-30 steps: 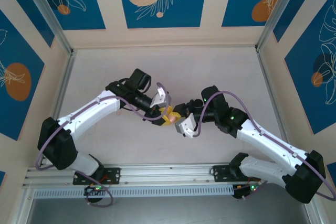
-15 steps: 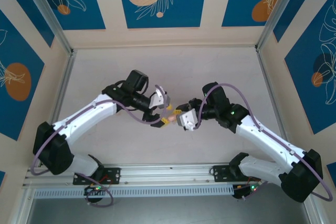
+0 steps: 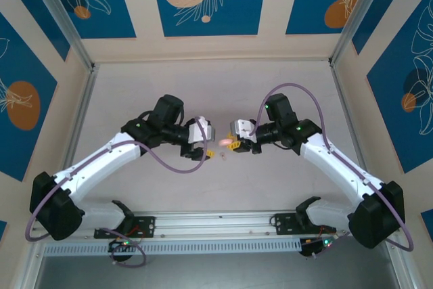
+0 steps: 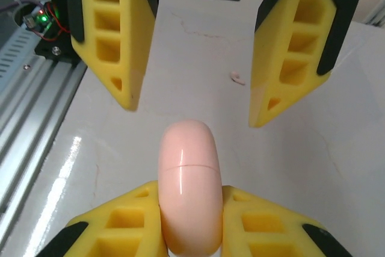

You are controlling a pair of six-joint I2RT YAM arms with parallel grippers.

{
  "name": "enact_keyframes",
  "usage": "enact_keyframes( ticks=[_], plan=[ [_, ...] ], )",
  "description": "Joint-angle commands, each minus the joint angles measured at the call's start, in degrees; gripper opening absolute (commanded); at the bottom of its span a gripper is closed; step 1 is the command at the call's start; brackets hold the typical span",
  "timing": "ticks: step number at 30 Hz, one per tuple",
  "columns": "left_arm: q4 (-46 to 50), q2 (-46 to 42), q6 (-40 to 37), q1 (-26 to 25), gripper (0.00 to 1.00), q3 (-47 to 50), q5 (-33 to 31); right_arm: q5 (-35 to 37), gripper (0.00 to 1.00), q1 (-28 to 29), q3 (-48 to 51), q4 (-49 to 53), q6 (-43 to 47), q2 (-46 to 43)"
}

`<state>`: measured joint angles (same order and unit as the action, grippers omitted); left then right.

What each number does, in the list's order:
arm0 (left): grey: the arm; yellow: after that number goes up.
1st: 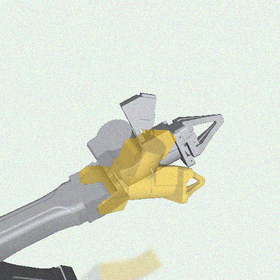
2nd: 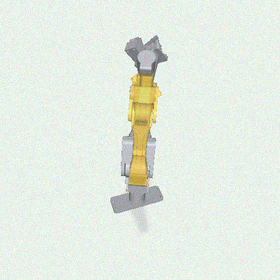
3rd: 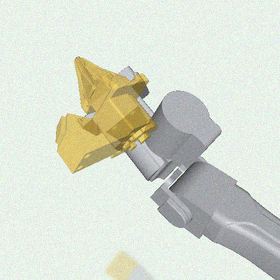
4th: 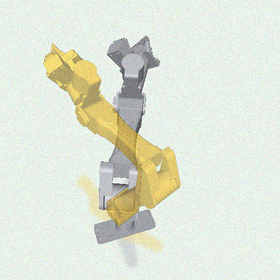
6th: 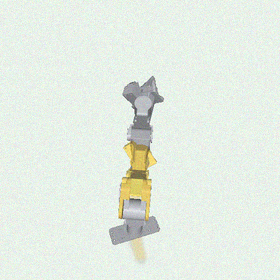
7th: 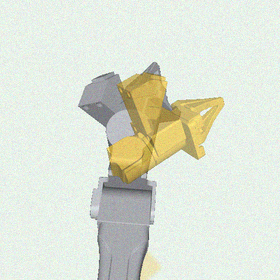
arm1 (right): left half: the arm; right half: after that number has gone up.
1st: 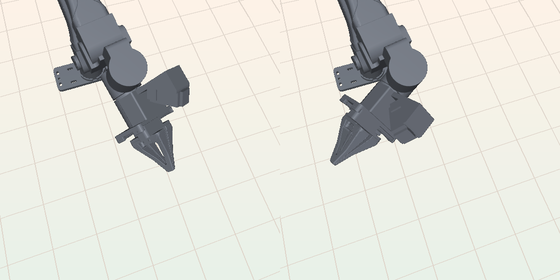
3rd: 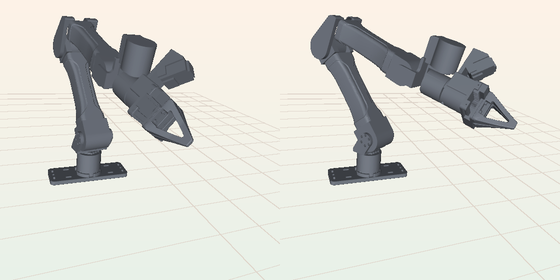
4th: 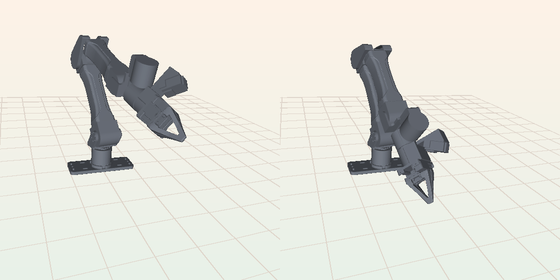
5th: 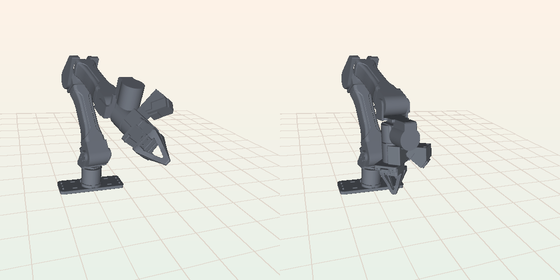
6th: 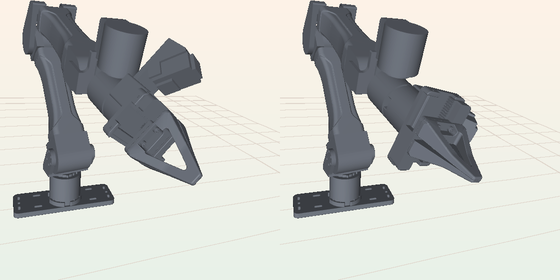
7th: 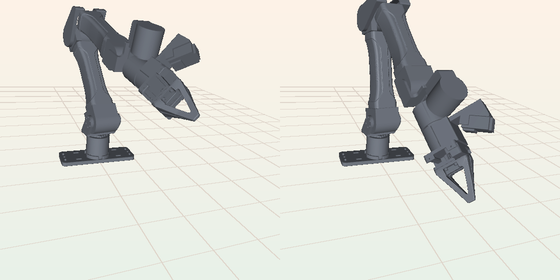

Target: Insert the wireless bluetooth earbuds into the charging case

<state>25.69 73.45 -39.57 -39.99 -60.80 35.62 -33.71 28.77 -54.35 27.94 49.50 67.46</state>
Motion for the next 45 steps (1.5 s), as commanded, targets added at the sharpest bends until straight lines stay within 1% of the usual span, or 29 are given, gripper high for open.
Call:
enact_keyframes(
  ticks=[1,7,11,15,18,19,23,27,28,29,31,34,37,40,43,45],
  plan=[
    [-0.8,1.5,-1.0,-1.7,0.6,-1.7,-1.7,-4.5,0.14,-0.3,-1.6,2.3,-3.6,0.9],
    [-1.5,3.4,0.0,-3.1,0.51,-2.8,-1.2,-5.4,0.14,-0.3,-2.0,1.9,-4.0,2.0],
    [-1.7,3.8,0.7,-3.3,0.43,-3.4,-0.2,-5.2,0.14,-0.3,-2.1,1.9,-4.2,2.5],
    [-1.9,3.6,1.3,-3.4,0.41,-3.6,0.8,-4.3,0.14,-0.4,-2.3,1.9,-5.1,3.2],
    [-2.2,3.5,1.7,-3.4,0.36,-3.6,1.1,-4.4,0.14,-0.4,-2.5,1.8,-5.8,3.5],
    [-2.3,3.5,1.8,-3.4,0.33,-3.6,1.2,-4.5,0.14,-0.4,-2.5,1.5,-6.2,3.5],
    [-2.9,3.5,2.5,-3.4,0.18,-3.5,1.7,-4.4,0.14,-0.5,-2.6,1.0,-6.8,3.5],
    [-3.9,3.1,3.5,-3.4,0.11,-2.6,2.8,-4.5,0.17,-1.4,-1.9,-0.2,-8.2,2.9],
    [-5.0,2.9,4.1,-3.3,0.09,-1.8,3.2,-5.1,0.2,-2.0,-1.3,-1.0,-9.1,2.4],
    [-6.4,2.6,4.7,-3.2,0.08,-0.8,3.5,-6.1,0.27,-2.7,-0.5,-2.2,-10.2,1.9],
    [-10.7,1.6,7.0,-2.9,0.07,1.4,4.1,-8.8,0.36,-4.5,1.7,-5.2,-12.8,0.1],
    [-20.9,0.0,13.0,-2.1,0.07,5.4,6.0,-14.7,0.44,-8.5,7.0,-12.2,-17.6,-3.5],
    [-31.7,-1.2,19.8,-1.6,0.07,9.5,7.3,-20.1,0.48,-11.8,12.0,-19.8,-22.4,-7.0],
    [-41.0,-1.4,26.0,-1.4,0.07,12.7,8.2,-24.4,0.5,-13.7,15.0,-25.1,-26.4,-8.9],
    [-47.8,-1.0,30.3,-1.3,0.07,14.6,8.9,-27.3,0.52,-14.1,15.9,-27.5,-28.5,-9.2],
    [-50.7,-0.4,32.2,-1.4,0.07,15.1,9.5,-28.9,0.53,-14.1,15.7,-27.7,-28.7,-9.1]
  ],
)
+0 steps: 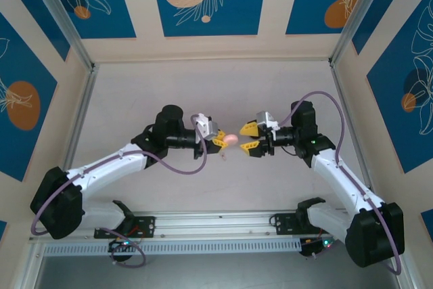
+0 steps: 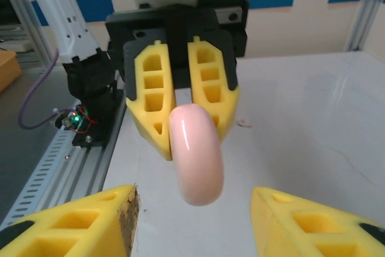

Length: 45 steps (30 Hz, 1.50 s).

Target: Insert the wireless bluetooth earbuds into the charging case

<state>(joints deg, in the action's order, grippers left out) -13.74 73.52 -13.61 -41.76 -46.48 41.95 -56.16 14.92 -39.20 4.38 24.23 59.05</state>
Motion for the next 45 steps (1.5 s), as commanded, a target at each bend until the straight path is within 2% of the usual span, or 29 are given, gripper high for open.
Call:
enact_keyframes(
  ticks=[1,8,17,24,27,30,33,36,38,40,45],
  plan=[
    [-12.4,-0.2,7.1,0.4,0.07,0.9,3.3,-7.1,0.53,-0.2,0.3,-4.1,-3.5,-0.7],
    [-18.1,1.5,10.7,0.4,0.07,1.1,5.0,-7.6,0.5,0.1,-0.6,-4.8,-4.3,-0.2],
    [-19.1,2.2,12.0,0.4,0.07,1.0,7.2,-6.9,0.44,1.0,-1.7,-9.3,-7.2,1.3],
    [-17.7,2.6,11.2,0.4,0.07,0.4,8.5,-6.5,0.23,1.9,-3.2,-9.1,-6.8,2.4],
    [-15.9,2.5,10.1,0.4,0.08,0.2,8.4,-6.6,0.18,2.3,-3.9,-7.8,-5.8,2.4],
    [-12.7,1.7,7.8,0.4,0.13,0.1,7.3,-6.6,0.11,2.4,-5.3,-3.1,-2.4,2.4],
    [-6.9,0.2,3.8,0.4,0.16,-0.5,5.1,-4.8,0.09,2.5,-7.6,5.7,3.2,2.4],
    [-1.8,-1.1,0.3,0.4,0.12,-1.2,3.5,-3.0,0.13,2.6,-9.3,11.3,5.8,2.6],
    [-1.4,-1.3,-0.1,0.4,0.11,-1.3,3.4,-3.2,0.31,2.6,-9.1,10.8,5.0,2.6],
    [-1.6,-1.3,0.1,0.4,0.11,-1.4,3.6,-3.9,0.38,2.7,-8.9,9.0,3.6,2.8],
    [-1.9,-1.0,0.1,0.4,0.1,-1.6,3.7,-4.2,0.39,3.5,-9.1,7.0,2.3,3.7]
  ],
)
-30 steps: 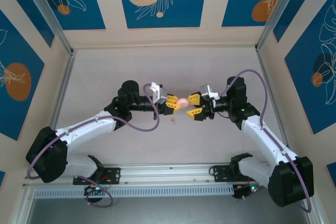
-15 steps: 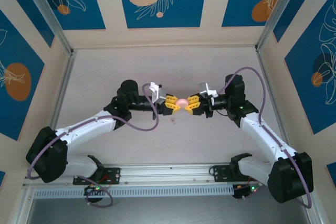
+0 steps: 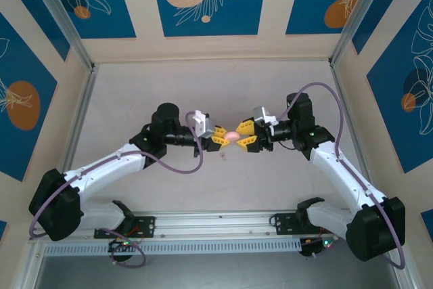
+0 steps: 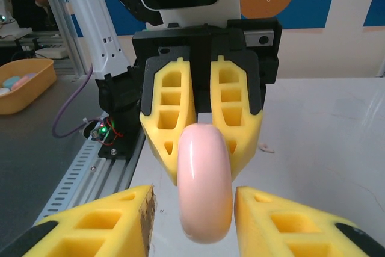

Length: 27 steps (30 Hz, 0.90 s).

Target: Insert the wireless bluetooth earbuds into the charging case

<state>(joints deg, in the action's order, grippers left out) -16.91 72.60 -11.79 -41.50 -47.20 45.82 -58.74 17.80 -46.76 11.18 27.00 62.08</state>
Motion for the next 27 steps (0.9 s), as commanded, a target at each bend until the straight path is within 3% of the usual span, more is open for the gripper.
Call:
enact_keyframes(
  ticks=[1,8,12,16,20,25,27],
  plan=[
    [1.2,-0.1,-1.6,0.1,0.1,-1.0,-0.1,-1.7,0.38,0.6,-1.8,0.5,-0.3,0.9],
    [-1.0,-0.1,0.0,0.0,0.11,-0.9,0.6,-0.5,0.37,1.7,-2.5,2.0,0.9,2.0],
    [-0.6,-0.1,-0.3,0.0,0.12,-1.0,0.3,-0.7,0.24,1.9,-2.8,2.4,1.6,2.1],
    [5.3,-0.4,-3.9,-0.1,0.3,-1.9,-1.5,2.1,0.18,2.0,-5.0,9.4,6.5,2.1],
    [16.3,-0.9,-10.7,-0.1,0.44,-4.2,-4.7,13.3,0.17,4.7,-8.1,19.7,14.0,2.1],
    [24.1,-1.4,-16.1,-0.4,0.47,-5.5,-7.9,28.9,0.16,11.0,-10.8,27.7,20.9,3.1],
    [26.3,-1.1,-17.4,-0.8,0.47,-6.1,-8.0,31.2,0.16,12.4,-11.6,28.9,21.6,3.9]
  ],
)
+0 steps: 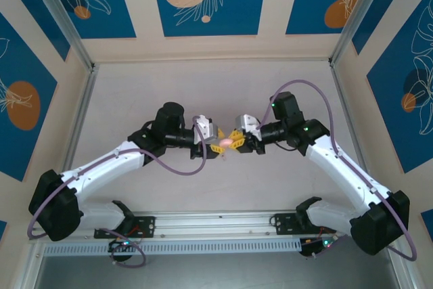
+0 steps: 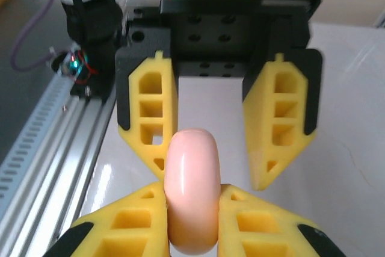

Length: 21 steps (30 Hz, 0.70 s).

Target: Insert the wireless bluetooth earbuds into the charging case

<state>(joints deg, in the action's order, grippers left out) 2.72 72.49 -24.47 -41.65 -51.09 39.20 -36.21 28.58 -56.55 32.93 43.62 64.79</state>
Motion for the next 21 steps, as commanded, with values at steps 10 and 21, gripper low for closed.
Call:
enact_keyframes(
  ticks=[10,21],
  plan=[
    [7.9,0.2,-5.8,-2.2,0.46,-2.8,-1.1,2.3,0.16,2.1,-1.6,3.4,2.6,1.7],
    [3.6,0.7,-2.7,-2.4,0.29,-1.7,0.7,-1.8,0.16,1.4,-0.7,0.6,0.7,2.0]
  ],
)
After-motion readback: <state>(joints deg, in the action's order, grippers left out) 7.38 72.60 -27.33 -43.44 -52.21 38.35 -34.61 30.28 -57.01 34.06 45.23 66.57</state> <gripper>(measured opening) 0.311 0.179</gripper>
